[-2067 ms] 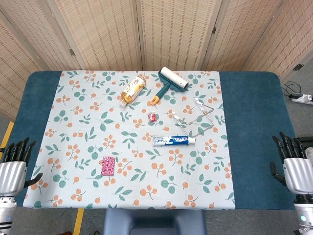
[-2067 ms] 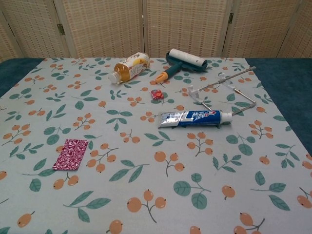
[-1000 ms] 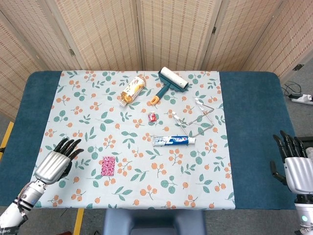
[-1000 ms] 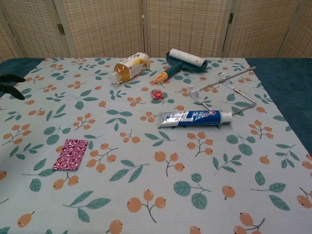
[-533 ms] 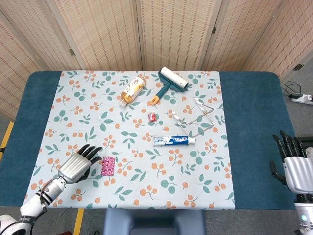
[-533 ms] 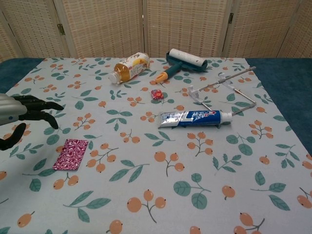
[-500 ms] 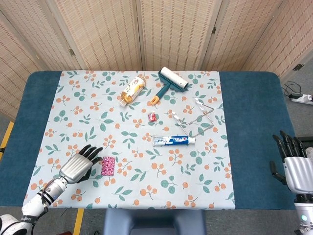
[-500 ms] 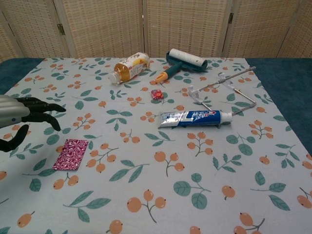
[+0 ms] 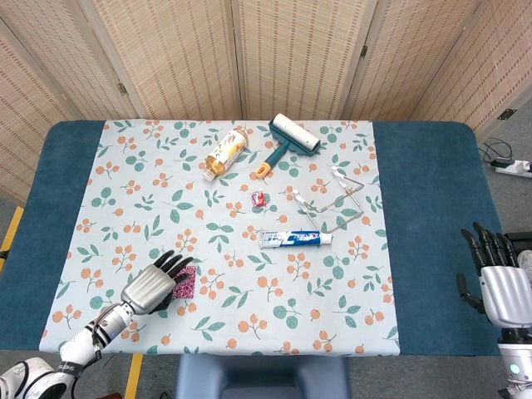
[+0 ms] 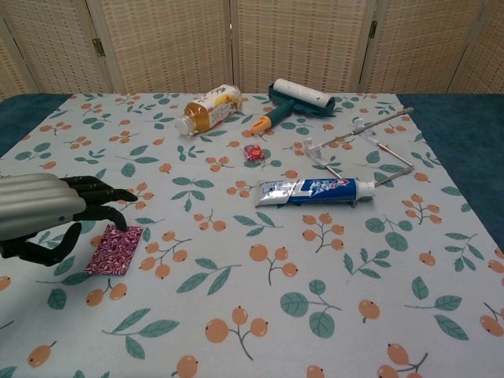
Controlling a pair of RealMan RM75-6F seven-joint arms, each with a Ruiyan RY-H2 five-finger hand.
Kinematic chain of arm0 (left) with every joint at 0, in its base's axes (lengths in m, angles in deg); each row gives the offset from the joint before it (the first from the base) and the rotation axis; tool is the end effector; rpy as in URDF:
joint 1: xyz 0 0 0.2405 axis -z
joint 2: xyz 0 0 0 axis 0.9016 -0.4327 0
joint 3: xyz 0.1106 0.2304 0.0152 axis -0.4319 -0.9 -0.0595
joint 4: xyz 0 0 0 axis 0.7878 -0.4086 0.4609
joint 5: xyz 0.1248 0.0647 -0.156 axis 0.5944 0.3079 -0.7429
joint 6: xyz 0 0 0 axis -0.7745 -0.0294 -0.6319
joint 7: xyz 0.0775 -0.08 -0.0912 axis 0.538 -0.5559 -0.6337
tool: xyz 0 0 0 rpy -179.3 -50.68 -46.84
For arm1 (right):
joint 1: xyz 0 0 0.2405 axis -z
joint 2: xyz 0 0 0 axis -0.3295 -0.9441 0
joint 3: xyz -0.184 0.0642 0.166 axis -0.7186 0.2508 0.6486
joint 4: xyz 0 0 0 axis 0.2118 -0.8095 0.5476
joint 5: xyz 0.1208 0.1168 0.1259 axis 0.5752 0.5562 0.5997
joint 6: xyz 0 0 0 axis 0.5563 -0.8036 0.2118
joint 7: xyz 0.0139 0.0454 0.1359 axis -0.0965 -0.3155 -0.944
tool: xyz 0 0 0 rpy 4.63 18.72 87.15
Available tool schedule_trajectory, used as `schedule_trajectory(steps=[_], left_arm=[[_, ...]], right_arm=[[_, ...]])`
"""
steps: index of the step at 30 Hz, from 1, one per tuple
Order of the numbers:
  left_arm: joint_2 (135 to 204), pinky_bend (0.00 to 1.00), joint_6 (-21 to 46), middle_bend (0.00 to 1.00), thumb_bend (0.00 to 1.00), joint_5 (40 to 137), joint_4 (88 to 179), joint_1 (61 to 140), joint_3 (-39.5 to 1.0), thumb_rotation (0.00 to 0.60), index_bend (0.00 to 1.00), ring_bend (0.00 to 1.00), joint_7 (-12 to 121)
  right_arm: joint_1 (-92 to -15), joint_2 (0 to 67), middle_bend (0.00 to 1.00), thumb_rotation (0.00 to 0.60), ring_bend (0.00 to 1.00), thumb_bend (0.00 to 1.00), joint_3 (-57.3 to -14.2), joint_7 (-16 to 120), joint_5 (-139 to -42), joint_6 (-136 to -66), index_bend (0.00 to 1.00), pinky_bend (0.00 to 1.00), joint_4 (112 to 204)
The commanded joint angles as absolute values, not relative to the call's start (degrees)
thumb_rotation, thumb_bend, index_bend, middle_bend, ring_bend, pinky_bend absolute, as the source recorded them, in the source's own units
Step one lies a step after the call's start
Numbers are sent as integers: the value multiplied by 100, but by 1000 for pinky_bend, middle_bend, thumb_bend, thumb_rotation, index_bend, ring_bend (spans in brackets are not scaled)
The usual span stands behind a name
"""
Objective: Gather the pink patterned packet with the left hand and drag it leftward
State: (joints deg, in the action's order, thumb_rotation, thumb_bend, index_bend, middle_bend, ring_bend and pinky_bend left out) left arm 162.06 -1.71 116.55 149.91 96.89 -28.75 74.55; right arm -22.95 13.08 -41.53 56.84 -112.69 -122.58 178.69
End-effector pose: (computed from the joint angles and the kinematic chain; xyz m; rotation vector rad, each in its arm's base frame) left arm -0.2221 0.2646 0.0110 -2.2531 -0.6199 -0.6237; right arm -0.3060 -0.1800 0.1682 1.3538 -0.8718 0.8804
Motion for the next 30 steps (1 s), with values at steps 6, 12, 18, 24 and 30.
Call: schedule_trajectory(steps=[6,12,18,24,30], left_arm=[[16449,0,-209,0,956,11523,14784,9757,-2931,384,242,0,7730],[16547,0,-173,0,956,11469,14689,9744,-3013,368,243,0,7898],[16612,0,-145,0,955,11398,14655,9739,-3058,367,243,0,7997],[16629,0,-138,0,956,11280,14608,9721,-3096,368,244,0,8061],[16569,0,-49,0,956,11160,14538,9633,-3162,367,253,0,8201]], right_arm=[[-2286,1320,0,600,0,526,-4160,5674,-11251,-12253,0,0,17860],[-2273,1316,0,600,0,526,-4163,5677,-11254,-12274,0,0,17869],[-2279,1332,0,599,0,526,-4159,5684,-11261,-12274,0,0,17869],[-2277,1349,0,599,0,526,-4155,5671,-11254,-12280,0,0,17849],[-2272,1366,0,599,0,526,-4145,5629,-11260,-12304,0,0,17825]])
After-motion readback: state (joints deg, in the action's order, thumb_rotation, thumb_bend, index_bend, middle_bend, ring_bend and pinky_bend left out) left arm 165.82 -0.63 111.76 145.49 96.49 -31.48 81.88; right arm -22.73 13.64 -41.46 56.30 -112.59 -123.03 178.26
